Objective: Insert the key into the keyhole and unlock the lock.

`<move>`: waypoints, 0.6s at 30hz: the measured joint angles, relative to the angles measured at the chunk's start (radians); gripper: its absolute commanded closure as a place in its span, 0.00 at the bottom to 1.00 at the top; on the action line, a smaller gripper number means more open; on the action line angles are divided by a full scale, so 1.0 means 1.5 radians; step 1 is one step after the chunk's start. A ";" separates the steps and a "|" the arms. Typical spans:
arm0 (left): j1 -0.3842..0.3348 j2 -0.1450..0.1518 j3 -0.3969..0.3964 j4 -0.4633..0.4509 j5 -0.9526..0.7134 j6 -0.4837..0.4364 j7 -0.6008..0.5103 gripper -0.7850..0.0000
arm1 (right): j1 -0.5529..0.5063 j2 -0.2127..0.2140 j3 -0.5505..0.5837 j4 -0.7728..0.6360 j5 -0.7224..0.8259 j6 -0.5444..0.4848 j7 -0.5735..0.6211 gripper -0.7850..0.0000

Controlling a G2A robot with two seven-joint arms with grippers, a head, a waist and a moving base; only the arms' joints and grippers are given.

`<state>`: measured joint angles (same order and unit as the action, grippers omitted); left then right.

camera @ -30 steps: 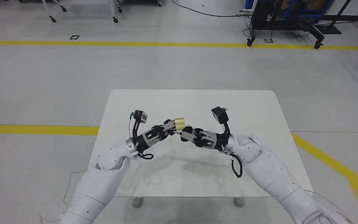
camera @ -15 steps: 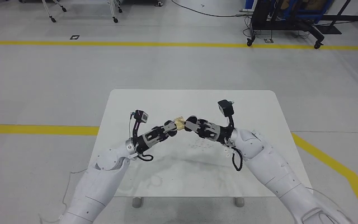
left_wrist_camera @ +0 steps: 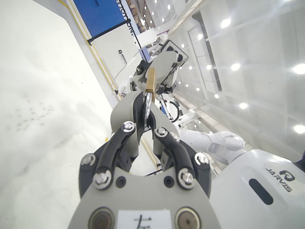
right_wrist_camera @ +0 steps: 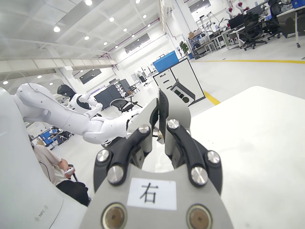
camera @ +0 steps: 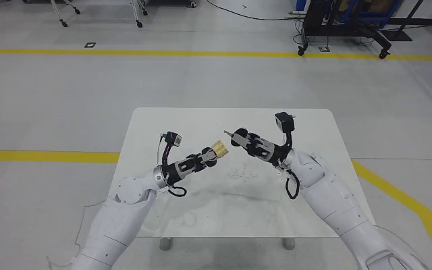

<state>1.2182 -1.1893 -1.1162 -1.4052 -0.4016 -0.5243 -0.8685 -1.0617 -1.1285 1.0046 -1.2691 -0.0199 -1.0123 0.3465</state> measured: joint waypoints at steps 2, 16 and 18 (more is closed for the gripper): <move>-0.001 0.001 0.002 -0.009 0.022 -0.015 -0.005 1.00 | 0.003 0.000 0.003 0.011 0.009 0.000 -0.001 1.00; 0.003 0.003 0.008 -0.030 0.064 -0.041 -0.001 1.00 | 0.038 -0.024 -0.047 0.068 0.056 0.000 0.017 1.00; 0.005 0.003 0.008 -0.029 0.060 -0.031 0.007 1.00 | 0.035 -0.025 -0.046 0.062 0.068 0.000 0.023 1.00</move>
<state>1.2264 -1.1844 -1.1048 -1.4484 -0.3121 -0.5714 -0.8584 -1.0097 -1.1660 0.9353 -1.1761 0.0826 -1.0123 0.3808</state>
